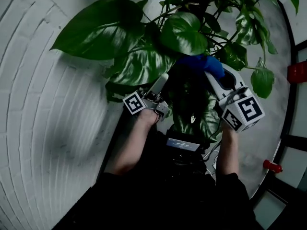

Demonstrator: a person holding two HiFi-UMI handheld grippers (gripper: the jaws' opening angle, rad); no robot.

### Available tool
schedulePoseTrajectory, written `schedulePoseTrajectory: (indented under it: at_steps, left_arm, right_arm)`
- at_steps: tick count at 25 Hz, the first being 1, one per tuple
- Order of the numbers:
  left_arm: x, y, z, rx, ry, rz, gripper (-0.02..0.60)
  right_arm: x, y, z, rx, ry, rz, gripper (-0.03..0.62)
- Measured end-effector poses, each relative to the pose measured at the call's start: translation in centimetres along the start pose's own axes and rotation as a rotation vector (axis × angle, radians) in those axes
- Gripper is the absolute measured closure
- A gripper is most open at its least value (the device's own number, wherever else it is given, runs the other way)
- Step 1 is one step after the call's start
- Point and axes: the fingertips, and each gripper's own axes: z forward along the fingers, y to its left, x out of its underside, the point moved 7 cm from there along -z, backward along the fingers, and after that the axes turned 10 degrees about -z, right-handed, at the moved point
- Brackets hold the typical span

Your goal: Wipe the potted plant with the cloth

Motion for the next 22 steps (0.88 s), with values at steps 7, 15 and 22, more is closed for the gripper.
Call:
schedulePoseTrajectory:
  at_steps: [7,15,22]
  left_arm:
    - [-1.1,2.6,-1.8,-0.06,-0.148,-0.074,0.212]
    - [-0.4,0.2,1.4,0.122,-0.035,-0.047,0.212]
    - [0.4,-0.7,1.8,0.187,-0.015,-0.074,0.21]
  right_arm:
    - [2.0,-2.7,3.2,0.156,0.054,-0.039,0.471]
    - [7.4,-1.5,8.3,-0.076,0.254,0.127,0.471]
    - [9.2,0.6,8.7,-0.227,0.237,0.333,0.471]
